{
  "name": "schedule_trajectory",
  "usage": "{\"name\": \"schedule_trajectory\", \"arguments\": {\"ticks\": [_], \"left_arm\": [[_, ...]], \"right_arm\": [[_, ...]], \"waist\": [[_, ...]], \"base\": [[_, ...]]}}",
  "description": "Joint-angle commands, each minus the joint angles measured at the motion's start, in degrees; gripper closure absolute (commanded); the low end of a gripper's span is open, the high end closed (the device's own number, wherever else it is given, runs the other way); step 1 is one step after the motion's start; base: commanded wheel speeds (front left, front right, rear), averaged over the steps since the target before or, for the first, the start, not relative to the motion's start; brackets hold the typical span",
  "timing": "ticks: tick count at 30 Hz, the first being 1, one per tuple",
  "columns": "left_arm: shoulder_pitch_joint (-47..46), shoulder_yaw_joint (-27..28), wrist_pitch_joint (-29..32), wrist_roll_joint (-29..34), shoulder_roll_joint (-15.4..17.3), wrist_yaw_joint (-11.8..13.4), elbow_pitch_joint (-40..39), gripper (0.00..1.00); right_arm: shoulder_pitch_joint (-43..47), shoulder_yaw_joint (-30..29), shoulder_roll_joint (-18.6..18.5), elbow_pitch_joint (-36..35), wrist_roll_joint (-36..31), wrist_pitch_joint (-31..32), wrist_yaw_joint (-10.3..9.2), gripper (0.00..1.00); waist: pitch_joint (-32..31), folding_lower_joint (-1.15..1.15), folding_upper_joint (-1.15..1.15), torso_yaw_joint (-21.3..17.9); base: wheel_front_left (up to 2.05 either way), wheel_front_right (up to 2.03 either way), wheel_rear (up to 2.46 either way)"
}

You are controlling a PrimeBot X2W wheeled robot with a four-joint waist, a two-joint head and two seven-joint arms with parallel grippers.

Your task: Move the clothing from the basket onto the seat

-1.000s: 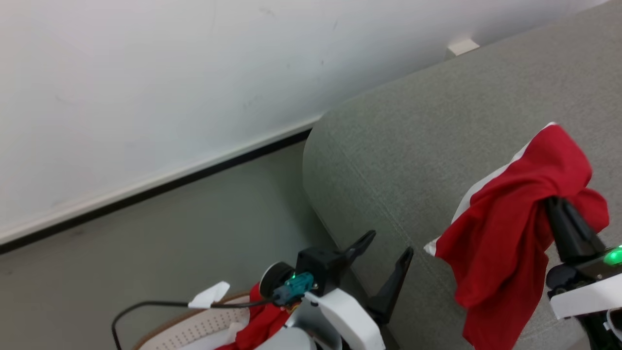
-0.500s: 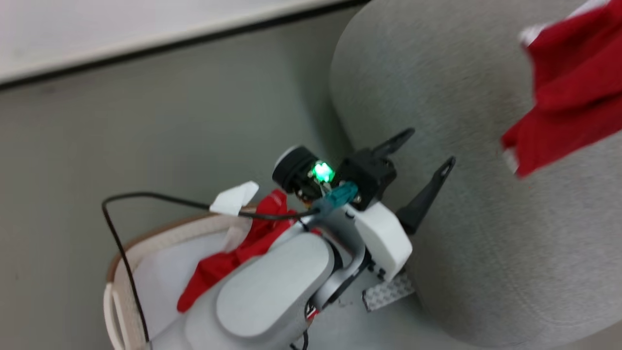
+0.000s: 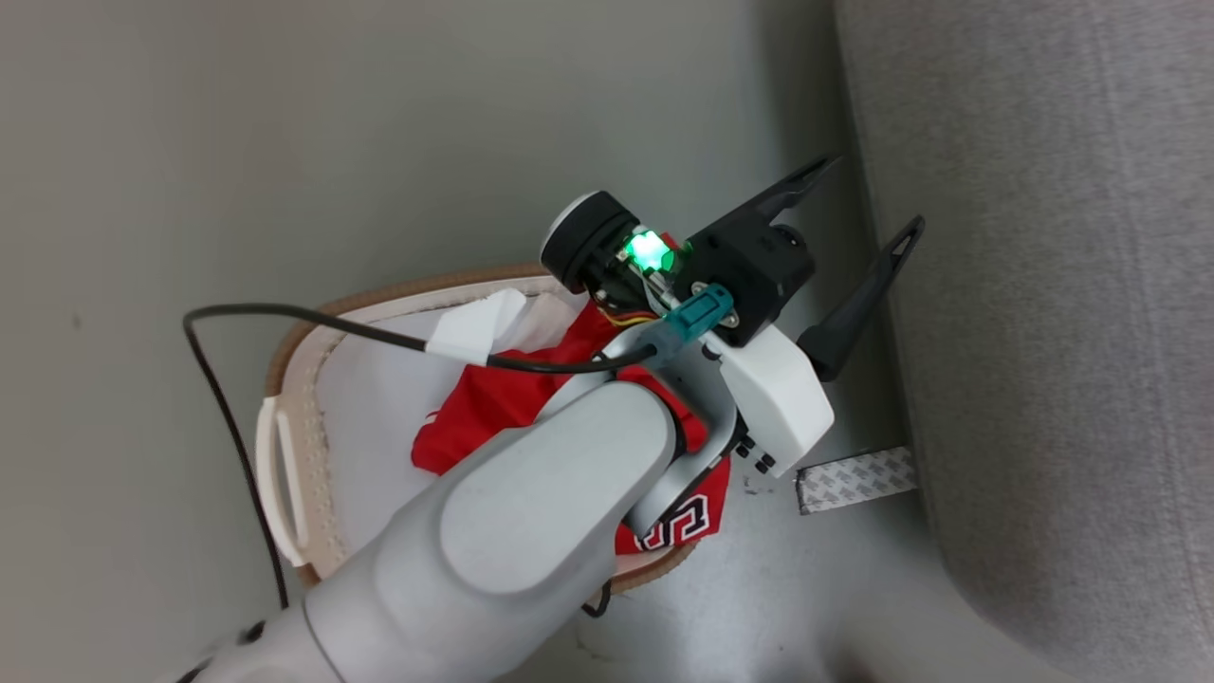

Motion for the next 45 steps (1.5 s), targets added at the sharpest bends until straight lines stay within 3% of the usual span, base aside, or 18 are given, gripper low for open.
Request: {"name": "schedule_trajectory", "arguments": {"ticks": [1, 3, 4, 6, 11, 18, 28, 37, 45], "left_arm": [[0.3, -0.1, -0.6, -0.4, -0.3, 0.1, 0.5, 0.0], [1.0, -0.3, -1.1, -0.9, -0.3, 0.2, 1.1, 0.0], [1.3, -0.4, -1.4, -1.0, -0.3, 0.2, 1.5, 0.0], [2.0, -0.2, -1.8, -1.7, 0.0, 0.4, 2.3, 0.0], [4.2, 0.7, -3.4, -2.6, 1.0, 0.9, 3.4, 0.0], [8.8, 4.1, -7.1, -5.7, 3.7, 2.6, 4.6, 0.0], [21.4, 10.4, -13.6, -10.3, 7.5, 6.5, 6.2, 0.0], [33.2, 16.5, -14.6, -10.3, 9.0, 7.9, 4.1, 0.0], [44.3, 25.3, -14.6, -4.4, 7.8, 6.3, -1.0, 0.0]], "right_arm": [[0.0, -1.1, 1.0, 2.2, -1.4, -0.2, -0.13, 1.0], [1.0, -2.3, 2.3, 4.4, -2.7, -0.2, -0.12, 1.0], [1.6, -3.2, 3.0, 5.5, -3.1, -0.2, -0.13, 0.76], [3.0, -3.9, 4.6, 6.7, -4.4, -0.2, -0.12, 0.0], [7.9, -5.5, 7.2, 2.9, -6.2, -0.2, -0.12, 0.0], [18.8, -5.7, 10.1, -10.5, -11.2, -0.2, -0.12, 0.0], [36.5, -5.9, 15.7, -27.1, -19.7, -0.2, -0.13, 0.0], [48.2, -1.7, 20.2, -31.3, -24.6, -0.2, -0.13, 0.0], [55.3, 1.4, 24.9, -30.9, -27.2, -0.2, -0.13, 0.0]], "waist": [[1.1, -0.01, 0.0, 1.6], [0.5, -0.01, 0.0, 1.6], [0.0, -0.01, 0.0, 1.6], [-1.4, -0.01, 0.0, 1.3], [-5.9, -0.01, 0.0, 0.7], [-14.1, -0.01, 0.0, 0.9], [-28.4, -0.01, 0.0, 5.2], [-37.0, -0.01, 0.0, 9.9], [-41.3, -0.01, 0.0, 11.4]], "base": [[0.0, 0.0, 0.0], [0.0, 0.0, 0.0], [0.0, 0.0, 0.0], [0.0, 0.0, 0.0], [0.0, 0.0, 0.0], [0.0, 0.0, 0.0], [0.0, 0.0, 0.0], [0.0, 0.0, 0.0], [0.0, 0.0, 0.0]]}}
